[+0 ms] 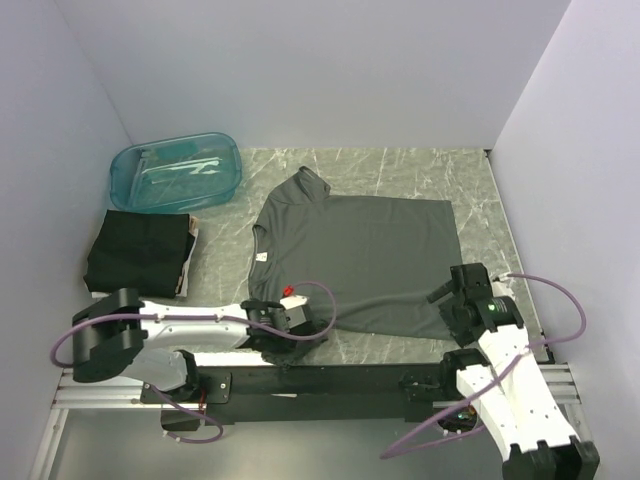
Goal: Fold and stack the t-shirts
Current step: Fold the tshirt
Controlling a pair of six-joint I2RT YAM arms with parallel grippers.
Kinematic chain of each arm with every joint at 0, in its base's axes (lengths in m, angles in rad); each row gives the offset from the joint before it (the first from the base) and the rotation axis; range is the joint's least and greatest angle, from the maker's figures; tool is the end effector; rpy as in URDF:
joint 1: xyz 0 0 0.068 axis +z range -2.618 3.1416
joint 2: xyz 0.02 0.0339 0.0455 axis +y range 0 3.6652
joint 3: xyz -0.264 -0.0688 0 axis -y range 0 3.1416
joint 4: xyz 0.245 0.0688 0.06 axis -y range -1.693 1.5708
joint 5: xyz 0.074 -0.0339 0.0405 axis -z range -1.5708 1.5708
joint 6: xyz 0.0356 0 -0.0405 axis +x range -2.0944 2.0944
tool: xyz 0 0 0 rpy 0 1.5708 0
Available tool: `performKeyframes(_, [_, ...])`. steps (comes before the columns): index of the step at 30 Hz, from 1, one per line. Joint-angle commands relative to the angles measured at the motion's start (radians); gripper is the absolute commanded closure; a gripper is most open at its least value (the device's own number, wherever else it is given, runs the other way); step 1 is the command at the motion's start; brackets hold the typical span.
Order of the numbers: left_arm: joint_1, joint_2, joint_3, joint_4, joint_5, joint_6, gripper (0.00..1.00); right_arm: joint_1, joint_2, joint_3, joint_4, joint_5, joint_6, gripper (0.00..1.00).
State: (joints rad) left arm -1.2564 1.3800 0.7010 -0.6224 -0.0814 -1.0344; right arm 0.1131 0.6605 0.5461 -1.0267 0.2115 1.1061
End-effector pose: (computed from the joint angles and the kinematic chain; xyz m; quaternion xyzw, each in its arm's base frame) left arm 0.0731 -0.2154 0.1600 0.1042 0.9846 -0.1056 0.0921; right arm 0.1073 0.0047 0.2082 0.4826 0.8435 0.0368 0.2329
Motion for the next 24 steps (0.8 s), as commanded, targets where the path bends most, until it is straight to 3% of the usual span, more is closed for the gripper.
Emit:
performKeyframes(1, [0.0, -0.084, -0.009, -0.094, -0.084, -0.001, 0.99, -0.016, 0.06, 0.063, -0.093, 0.014, -0.008, 0.04])
performKeyframes(6, [0.037, -0.176, -0.041, -0.057, -0.052, 0.002, 0.99, -0.038, 0.116, 0.023, -0.079, -0.023, 0.021, 0.12])
performKeyframes(11, [0.06, -0.236, -0.054, -0.068, -0.057, 0.01, 0.99, -0.046, 0.152, 0.038, -0.075, 0.026, 0.037, 0.33])
performKeyframes(15, [0.072, -0.257, -0.046, -0.072, -0.061, 0.023, 0.99, -0.049, 0.209, 0.052, -0.085, 0.025, 0.046, 0.43])
performKeyframes(20, [0.097, -0.266, -0.035, -0.076, -0.063, 0.043, 0.99, -0.049, 0.269, 0.054, 0.002, -0.078, -0.005, 0.53])
performKeyframes(24, [0.11, -0.277, -0.038, -0.082, -0.066, 0.043, 0.99, -0.052, 0.327, 0.04, 0.001, -0.029, -0.011, 0.53])
